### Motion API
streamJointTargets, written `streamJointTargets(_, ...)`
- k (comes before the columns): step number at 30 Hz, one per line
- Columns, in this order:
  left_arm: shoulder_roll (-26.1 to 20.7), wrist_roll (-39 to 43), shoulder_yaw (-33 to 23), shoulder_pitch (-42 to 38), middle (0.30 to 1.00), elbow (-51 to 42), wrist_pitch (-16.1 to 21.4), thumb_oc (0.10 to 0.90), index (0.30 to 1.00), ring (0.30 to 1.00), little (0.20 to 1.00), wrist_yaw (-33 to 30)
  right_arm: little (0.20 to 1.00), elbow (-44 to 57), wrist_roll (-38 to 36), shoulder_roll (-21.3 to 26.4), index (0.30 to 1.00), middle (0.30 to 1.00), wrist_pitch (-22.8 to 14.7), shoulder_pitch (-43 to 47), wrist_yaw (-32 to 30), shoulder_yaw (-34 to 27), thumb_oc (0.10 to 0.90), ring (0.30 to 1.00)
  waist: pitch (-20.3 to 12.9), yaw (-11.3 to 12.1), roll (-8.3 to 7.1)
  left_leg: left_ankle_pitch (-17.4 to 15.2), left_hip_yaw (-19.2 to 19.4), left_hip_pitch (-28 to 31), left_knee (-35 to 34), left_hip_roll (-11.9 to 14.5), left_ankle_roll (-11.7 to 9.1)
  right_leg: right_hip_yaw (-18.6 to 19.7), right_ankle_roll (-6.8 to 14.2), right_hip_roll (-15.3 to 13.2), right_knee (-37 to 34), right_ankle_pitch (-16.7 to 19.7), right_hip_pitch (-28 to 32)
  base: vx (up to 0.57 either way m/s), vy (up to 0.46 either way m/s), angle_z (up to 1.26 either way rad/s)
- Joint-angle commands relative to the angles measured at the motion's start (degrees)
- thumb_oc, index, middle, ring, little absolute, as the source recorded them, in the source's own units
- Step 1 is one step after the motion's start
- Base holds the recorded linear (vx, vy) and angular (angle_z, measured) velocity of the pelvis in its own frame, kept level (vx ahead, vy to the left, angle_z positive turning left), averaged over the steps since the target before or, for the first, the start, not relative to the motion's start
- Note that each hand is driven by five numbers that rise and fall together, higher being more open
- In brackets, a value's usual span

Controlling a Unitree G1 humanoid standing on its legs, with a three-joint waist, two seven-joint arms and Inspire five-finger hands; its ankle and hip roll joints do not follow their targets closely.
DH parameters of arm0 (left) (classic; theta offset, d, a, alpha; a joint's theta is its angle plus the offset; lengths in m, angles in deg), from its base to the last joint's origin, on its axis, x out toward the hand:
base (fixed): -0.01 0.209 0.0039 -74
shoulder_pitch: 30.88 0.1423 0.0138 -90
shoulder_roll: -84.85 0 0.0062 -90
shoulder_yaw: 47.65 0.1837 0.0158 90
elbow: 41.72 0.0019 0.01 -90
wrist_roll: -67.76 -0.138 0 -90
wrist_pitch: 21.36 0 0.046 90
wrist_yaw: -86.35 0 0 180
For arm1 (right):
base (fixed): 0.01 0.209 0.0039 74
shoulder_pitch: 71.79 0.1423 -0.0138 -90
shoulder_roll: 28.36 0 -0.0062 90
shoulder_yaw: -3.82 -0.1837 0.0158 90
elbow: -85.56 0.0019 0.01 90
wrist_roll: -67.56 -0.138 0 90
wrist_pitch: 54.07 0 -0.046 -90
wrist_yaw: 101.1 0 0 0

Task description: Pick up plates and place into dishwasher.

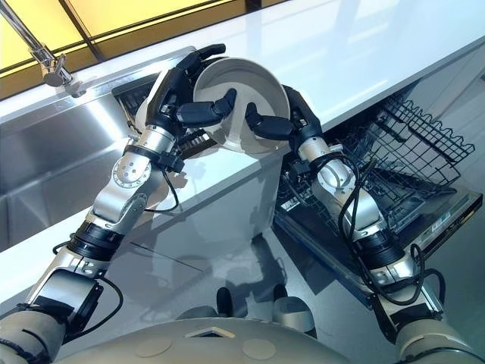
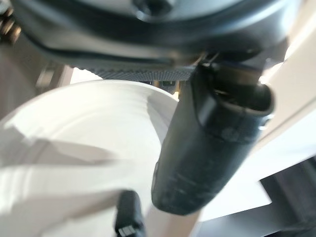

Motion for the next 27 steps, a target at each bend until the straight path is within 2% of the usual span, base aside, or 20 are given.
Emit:
streamJointTargets(1,-1.0,5.2,2.1,-2.1,0.900,-8.5,1.2,0.800,0.900,0.900,0.900,6.7,0.200,2.8,-0.2,-1.6,0.300,0.300,-15.4,9.5,-10.1,-11.6,0.100,0.300,-5.1,1.1,-0.02,-6.5,-0.4,1.9,0.1,-1.2,1.5,-1.0,0.5,2.5,3.5,-2.7,-1.9,0.00,0.000,0.00)
streamJointTargets(2,-1.3,4.6,1.8,-2.2,0.900,-8.5,1.1,0.800,0.900,0.900,0.900,6.5,0.200,2.7,-0.1,-1.5,0.300,0.300,-15.7,9.6,-10.5,-12.0,0.100,0.300,-5.0,1.1,0.00,-6.5,-0.4,2.0,0.2,-1.2,1.4,-1.0,0.5,2.5,3.6,-2.8,-1.9,0.03,-0.040,0.00)
streamJointTargets(6,-8.6,6.4,-5.7,-3.2,0.900,-6.3,-2.1,0.800,0.900,0.900,0.900,7.0,0.200,1.0,3.3,4.4,0.300,0.300,-18.8,7.8,-17.3,-20.2,0.100,0.300,-5.5,1.4,0.25,-6.1,-1.0,1.6,0.3,-1.2,1.2,-1.7,0.2,2.6,3.7,-3.0,-1.9,0.02,-0.066,0.04)
streamJointTargets(9,-11.4,5.9,-9.2,-3.1,0.900,-3.8,-2.4,0.800,0.900,0.900,0.900,6.5,0.200,-1.7,15.1,8.5,0.300,0.300,-18.3,5.7,-23.5,-24.2,0.100,0.300,-5.6,1.5,0.47,-6.1,-1.5,1.7,0.5,-1.1,1.1,-1.9,0.0,2.7,3.6,-3.3,-1.6,0.04,-0.069,0.07)
streamJointTargets(10,-12.6,5.9,-11.2,-2.4,0.900,-2.4,-1.9,0.800,0.900,0.900,0.900,5.9,0.200,-3.1,21.8,11.0,0.300,0.300,-16.3,3.3,-26.2,-26.4,0.100,0.300,-5.6,1.4,0.56,-6.0,-1.7,1.7,0.6,-1.1,1.1,-1.9,-0.1,2.8,3.6,-3.4,-1.5,0.04,-0.082,0.03)
streamJointTargets(12,-13.6,5.3,-13.8,-1.0,0.900,-0.6,-0.9,0.800,0.900,0.900,0.900,5.7,0.200,-5.0,25.5,13.0,0.300,0.300,-14.7,0.1,-27.6,-28.8,0.100,0.300,-5.7,1.4,0.62,-6.0,-1.9,1.7,0.6,-1.0,1.0,-2.1,-0.1,2.9,3.6,-3.6,-1.4,0.04,-0.075,0.01)
streamJointTargets(17,-14.5,4.9,-19.3,3.4,0.900,1.5,1.2,0.800,0.900,0.900,0.900,5.7,0.200,-9.2,32.1,14.6,0.300,0.300,-12.7,-8.6,-26.5,-33.6,0.100,0.300,-5.2,1.2,0.95,-5.9,-2.0,1.8,0.8,-0.7,0.8,-2.4,-0.3,3.0,4.1,-4.2,-1.3,0.03,-0.050,-0.01)
streamJointTargets(19,-14.1,4.4,-21.7,6.0,0.900,2.7,2.2,0.800,0.900,0.900,0.900,5.5,0.200,-13.1,36.0,14.8,0.300,0.300,-13.2,-12.4,-26.3,-34.2,0.100,0.300,-4.4,1.2,1.36,-5.7,-2.1,1.9,1.2,-0.4,0.6,-2.6,-0.6,3.0,5.1,-4.7,-1.3,0.06,-0.061,-0.01)
streamJointTargets(24,-14.0,3.4,-22.5,7.6,0.900,3.6,2.6,0.800,0.900,0.900,0.900,5.3,0.200,-17.5,40.2,16.3,0.300,0.300,-13.4,-13.7,-25.1,-33.1,0.100,0.300,-2.9,1.4,2.06,-6.0,-2.9,1.7,2.7,0.1,-0.2,-3.4,-1.1,2.8,7.1,-6.4,-1.2,0.06,-0.035,0.03)
streamJointTargets(27,-13.9,2.3,-22.3,8.0,0.900,3.9,3.3,0.800,0.900,0.900,0.900,4.6,0.200,-20.5,42.3,18.1,0.300,0.300,-12.1,-12.4,-23.6,-31.1,0.100,0.300,-1.4,2.0,2.54,-5.6,-4.0,0.5,4.6,0.5,-1.0,-4.6,-1.7,2.4,9.4,-7.5,-1.7,0.03,-0.038,0.17)
